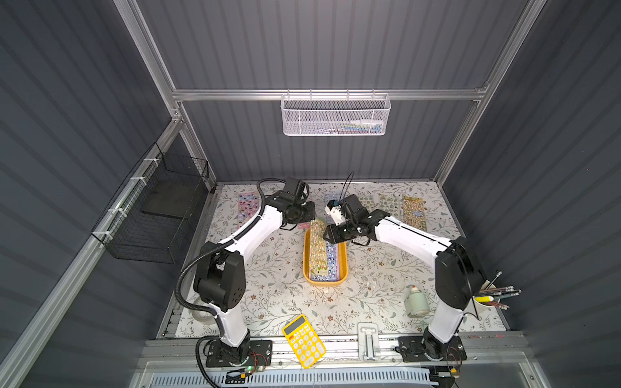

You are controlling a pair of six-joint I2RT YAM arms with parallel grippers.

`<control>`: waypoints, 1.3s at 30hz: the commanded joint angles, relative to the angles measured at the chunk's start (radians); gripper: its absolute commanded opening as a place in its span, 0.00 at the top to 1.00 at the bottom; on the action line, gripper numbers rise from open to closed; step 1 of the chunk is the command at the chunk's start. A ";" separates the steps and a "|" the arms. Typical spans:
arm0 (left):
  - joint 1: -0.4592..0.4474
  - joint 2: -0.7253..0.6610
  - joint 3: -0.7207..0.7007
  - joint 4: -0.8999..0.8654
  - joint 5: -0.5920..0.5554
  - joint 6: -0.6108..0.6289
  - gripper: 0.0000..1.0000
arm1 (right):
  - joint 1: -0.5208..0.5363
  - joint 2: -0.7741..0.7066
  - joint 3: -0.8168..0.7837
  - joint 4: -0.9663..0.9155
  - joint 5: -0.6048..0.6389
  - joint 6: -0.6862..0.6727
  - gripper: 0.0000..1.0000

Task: Take the stickers out of the storage box
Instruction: Pick up the sticker from the storage box.

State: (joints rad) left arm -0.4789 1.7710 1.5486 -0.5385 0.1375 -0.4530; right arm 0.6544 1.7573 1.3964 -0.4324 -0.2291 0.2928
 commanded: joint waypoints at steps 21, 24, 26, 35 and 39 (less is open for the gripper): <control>0.154 -0.234 0.137 0.145 0.447 -0.010 1.00 | -0.168 -0.315 -0.162 0.303 -0.356 0.086 0.35; 0.165 -0.246 0.134 0.174 0.490 -0.027 1.00 | -0.170 -0.291 -0.147 0.354 -0.472 0.134 0.37; 0.168 -0.247 0.133 0.195 0.522 -0.040 1.00 | -0.170 -0.267 -0.139 0.384 -0.520 0.165 0.39; 0.172 -0.247 0.104 0.309 0.646 -0.123 1.00 | -0.171 -0.165 -0.078 0.512 -0.644 0.286 0.44; 0.174 -0.245 0.091 0.334 0.672 -0.141 1.00 | -0.171 -0.141 -0.063 0.545 -0.659 0.308 0.47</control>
State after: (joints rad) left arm -0.3084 1.5448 1.6508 -0.2546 0.7502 -0.5606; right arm 0.4850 1.6115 1.2953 0.0441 -0.8387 0.5625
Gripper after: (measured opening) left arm 0.049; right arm 0.536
